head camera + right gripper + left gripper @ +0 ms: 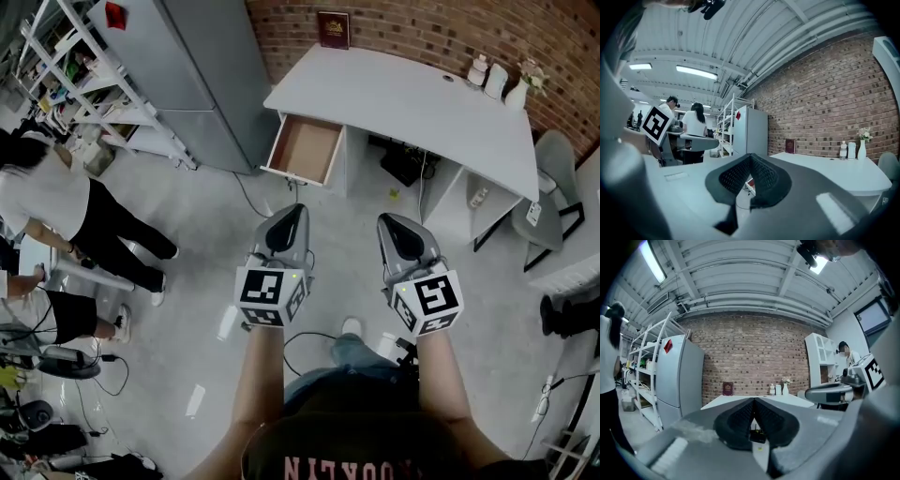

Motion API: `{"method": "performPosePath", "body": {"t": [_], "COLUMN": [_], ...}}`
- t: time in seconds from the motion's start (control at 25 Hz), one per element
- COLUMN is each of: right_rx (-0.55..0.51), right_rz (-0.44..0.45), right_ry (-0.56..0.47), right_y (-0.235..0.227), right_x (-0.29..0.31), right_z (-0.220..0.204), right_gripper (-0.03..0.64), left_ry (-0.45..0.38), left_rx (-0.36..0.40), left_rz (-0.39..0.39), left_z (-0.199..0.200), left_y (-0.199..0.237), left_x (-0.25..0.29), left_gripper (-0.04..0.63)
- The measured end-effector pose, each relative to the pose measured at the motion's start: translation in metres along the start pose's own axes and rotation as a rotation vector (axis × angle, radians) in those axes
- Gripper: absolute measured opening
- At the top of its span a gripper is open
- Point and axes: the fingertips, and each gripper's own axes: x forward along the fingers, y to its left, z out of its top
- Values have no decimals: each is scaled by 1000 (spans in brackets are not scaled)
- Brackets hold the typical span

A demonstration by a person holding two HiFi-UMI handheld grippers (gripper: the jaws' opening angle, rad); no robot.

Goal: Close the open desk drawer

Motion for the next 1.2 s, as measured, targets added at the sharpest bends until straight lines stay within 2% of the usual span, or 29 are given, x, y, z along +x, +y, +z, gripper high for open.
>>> {"method": "performPosePath", "body": {"t": [0.2,0.48,0.8,1.2], "right_rx": [14,26,57,46], "right_rz": [26,68,46,-27], "right_ry": [16,40,55,74], "right_y": [-32,-43,-54,-65], "right_x": [40,74,117,213], "right_z": [-4,-17,-24,-33], "right_gripper": [-2,-2,-1,0], "left_ry": [27,61,85,93], "left_rx": [5,3,-12,-14], "left_rz": [11,26,25,-54], "left_z": [-3,-16,-23,-32], "left_y": [12,29,71,142], "left_x": [46,71,99,166], "left_gripper": [0,-1,-1,0]}}
